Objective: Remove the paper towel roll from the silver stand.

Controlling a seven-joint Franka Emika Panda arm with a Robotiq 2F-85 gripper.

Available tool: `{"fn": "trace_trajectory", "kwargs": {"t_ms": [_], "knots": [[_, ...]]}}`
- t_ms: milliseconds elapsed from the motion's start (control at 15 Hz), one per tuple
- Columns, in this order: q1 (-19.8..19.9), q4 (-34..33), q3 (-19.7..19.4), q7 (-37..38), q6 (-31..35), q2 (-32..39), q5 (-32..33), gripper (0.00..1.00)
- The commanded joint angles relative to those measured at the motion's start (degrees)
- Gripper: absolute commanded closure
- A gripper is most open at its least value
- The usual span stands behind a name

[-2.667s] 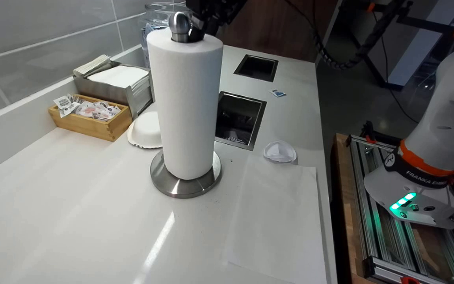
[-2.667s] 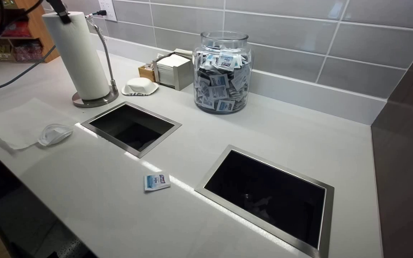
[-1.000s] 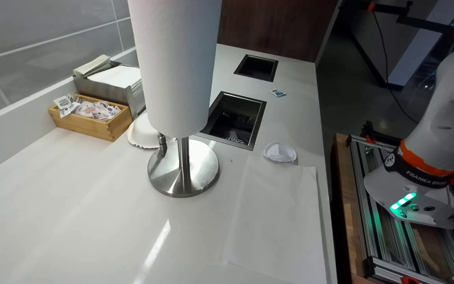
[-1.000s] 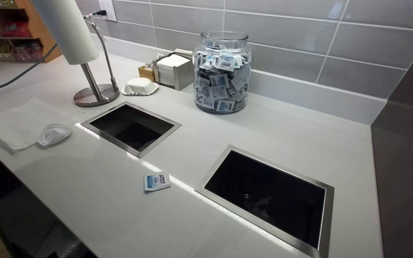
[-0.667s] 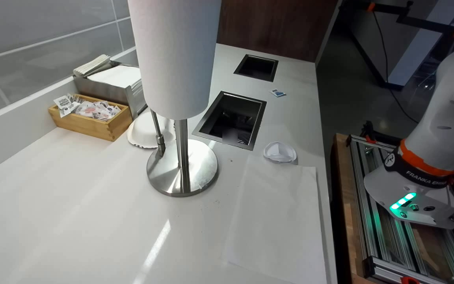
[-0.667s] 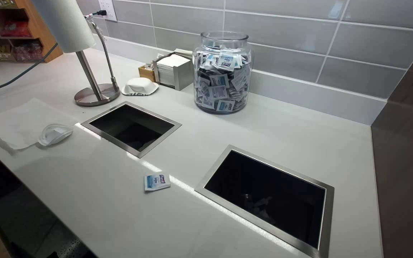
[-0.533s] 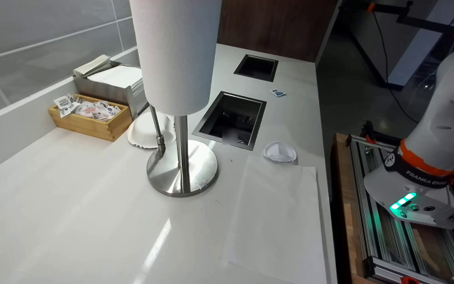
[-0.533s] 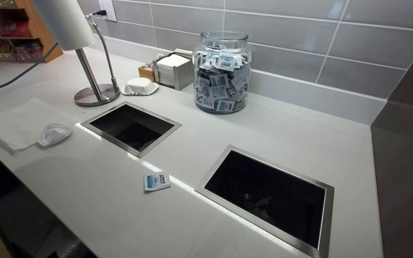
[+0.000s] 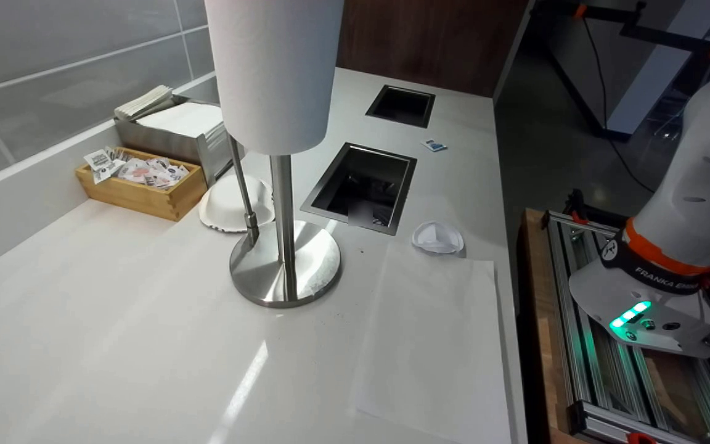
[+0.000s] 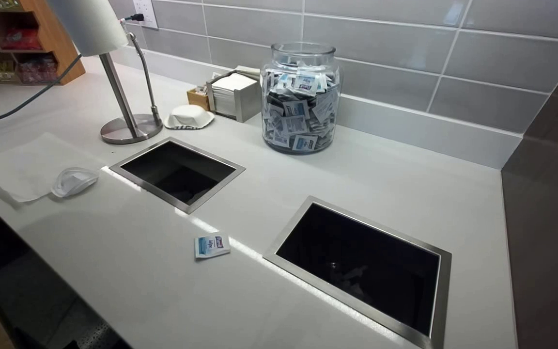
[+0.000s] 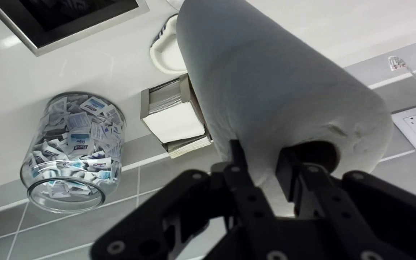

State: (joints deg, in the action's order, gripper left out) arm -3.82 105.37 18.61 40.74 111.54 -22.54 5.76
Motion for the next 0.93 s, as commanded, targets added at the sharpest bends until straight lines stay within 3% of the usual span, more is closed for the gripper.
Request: {"fn": "trace_trajectory", "kwargs": {"t_ms": [0, 867], "knots": [[0.4, -3.8, 2.8, 3.6, -3.7, -0.4, 4.8, 0.93], [0.0, -10.3, 5.8, 9.6, -6.5, -0.6, 10.6, 0.93]]}}
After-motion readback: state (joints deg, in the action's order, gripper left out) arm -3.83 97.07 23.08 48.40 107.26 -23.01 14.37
